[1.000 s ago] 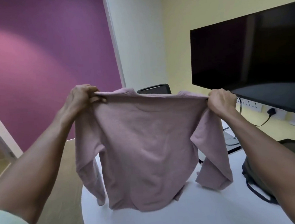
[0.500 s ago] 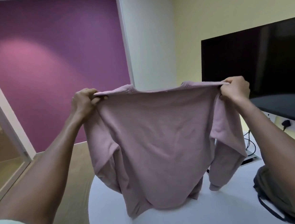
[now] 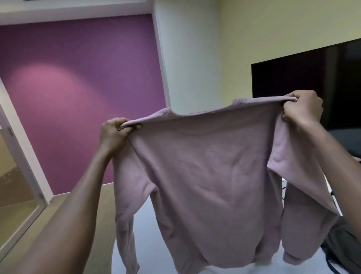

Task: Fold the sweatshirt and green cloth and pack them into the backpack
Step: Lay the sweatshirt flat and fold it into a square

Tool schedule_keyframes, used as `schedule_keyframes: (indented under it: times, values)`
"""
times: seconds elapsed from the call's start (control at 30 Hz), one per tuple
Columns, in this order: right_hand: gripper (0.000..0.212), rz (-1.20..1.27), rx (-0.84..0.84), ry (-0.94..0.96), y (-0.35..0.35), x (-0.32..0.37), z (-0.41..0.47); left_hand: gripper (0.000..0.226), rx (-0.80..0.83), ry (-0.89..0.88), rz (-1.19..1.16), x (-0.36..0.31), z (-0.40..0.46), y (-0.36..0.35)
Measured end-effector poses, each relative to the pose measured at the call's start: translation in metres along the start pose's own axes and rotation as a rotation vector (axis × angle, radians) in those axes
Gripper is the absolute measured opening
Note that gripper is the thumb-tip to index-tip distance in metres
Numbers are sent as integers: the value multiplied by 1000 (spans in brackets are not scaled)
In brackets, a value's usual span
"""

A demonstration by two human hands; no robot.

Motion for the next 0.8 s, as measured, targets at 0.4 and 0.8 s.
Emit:
schedule_keyframes:
  times: [0.4, 0.8]
  values:
    - [30, 129, -183, 42, 24, 8, 32, 6, -134, 12, -530, -47, 13, 6]
    - [23, 381, 176, -122, -85, -101, 8, 21, -50, 288, -361, 50, -12, -68]
Point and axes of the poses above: each hand's wrist, its own z-axis towards the middle knuckle, its own y-axis out of the back of the hand, x = y × z, the point moved 5 cm from there along z, towards the middle knuckle, and after that the axes turned 10 degrees about y, right-handed, at the moved point
